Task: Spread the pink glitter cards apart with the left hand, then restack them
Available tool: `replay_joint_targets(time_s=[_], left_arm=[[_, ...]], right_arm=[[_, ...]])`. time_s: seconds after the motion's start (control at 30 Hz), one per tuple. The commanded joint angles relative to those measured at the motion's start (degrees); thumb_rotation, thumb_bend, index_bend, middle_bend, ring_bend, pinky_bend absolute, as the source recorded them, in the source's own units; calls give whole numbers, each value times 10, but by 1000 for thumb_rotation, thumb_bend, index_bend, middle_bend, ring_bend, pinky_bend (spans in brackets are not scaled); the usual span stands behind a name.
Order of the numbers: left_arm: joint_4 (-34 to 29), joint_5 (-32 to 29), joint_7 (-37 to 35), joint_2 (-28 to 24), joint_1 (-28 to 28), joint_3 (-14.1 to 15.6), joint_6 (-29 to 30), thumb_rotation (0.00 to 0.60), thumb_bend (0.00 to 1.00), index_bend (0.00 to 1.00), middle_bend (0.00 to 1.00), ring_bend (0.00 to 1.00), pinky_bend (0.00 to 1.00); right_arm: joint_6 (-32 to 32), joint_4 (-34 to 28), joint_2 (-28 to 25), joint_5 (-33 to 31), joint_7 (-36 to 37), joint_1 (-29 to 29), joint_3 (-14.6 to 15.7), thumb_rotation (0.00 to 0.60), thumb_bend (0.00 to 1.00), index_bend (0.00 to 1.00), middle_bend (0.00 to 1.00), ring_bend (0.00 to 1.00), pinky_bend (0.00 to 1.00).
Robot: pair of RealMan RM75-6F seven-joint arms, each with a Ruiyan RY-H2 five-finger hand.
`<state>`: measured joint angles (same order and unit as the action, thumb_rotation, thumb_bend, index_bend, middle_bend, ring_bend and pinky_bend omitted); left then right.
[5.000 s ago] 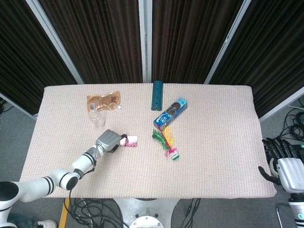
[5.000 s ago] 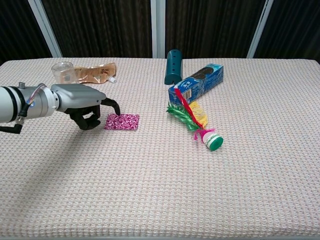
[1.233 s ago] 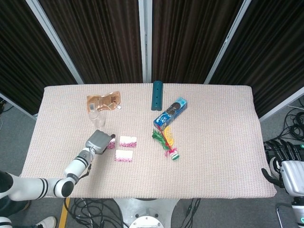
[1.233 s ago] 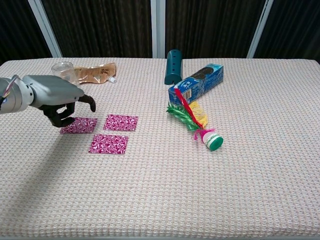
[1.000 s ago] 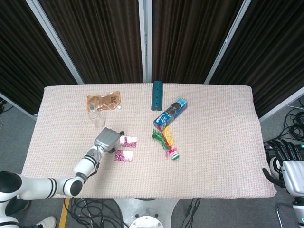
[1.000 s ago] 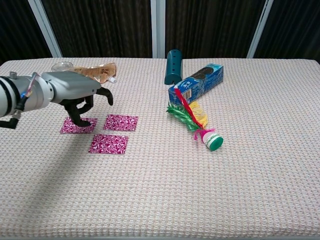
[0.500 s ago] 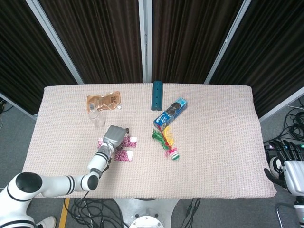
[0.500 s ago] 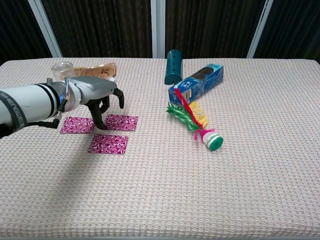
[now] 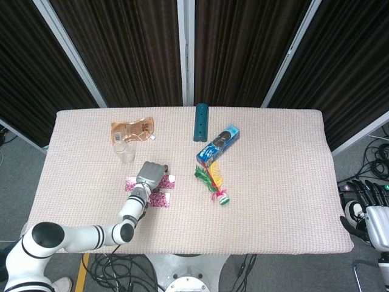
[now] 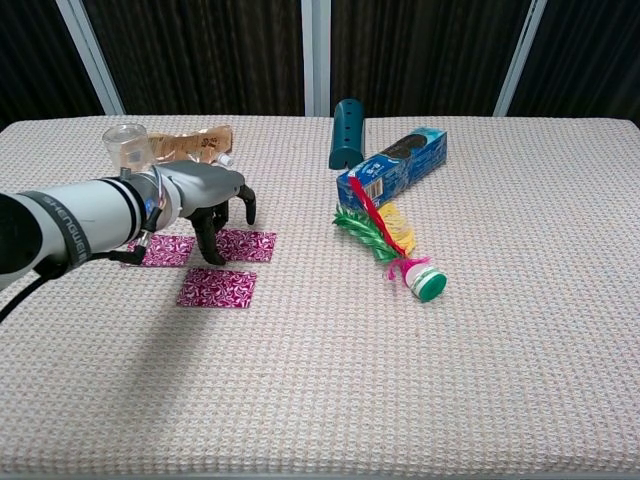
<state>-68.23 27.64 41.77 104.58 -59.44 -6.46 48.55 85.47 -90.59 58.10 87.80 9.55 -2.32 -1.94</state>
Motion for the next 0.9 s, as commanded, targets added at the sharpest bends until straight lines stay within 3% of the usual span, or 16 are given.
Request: replay_joint_targets(time_s=[0.03,0.67,0.9], left_arm=[[6,-3,5,5,-1,-1,-1,600,244,376,891,927,964],[26,5,17,19,3,-8,-6,600,270,402,892,927,964],[22,20,12,17,10,-8,-1,600,273,457,896,928,964]], right_arm=[[-1,1,0,-1,1,0,0,589,184,132,101,0,0],[-3,8,2,-4,6,1,0,587,186,131,101,0,0],[-3,4,1,-3,2,1,0,597,184,131,102,0,0]])
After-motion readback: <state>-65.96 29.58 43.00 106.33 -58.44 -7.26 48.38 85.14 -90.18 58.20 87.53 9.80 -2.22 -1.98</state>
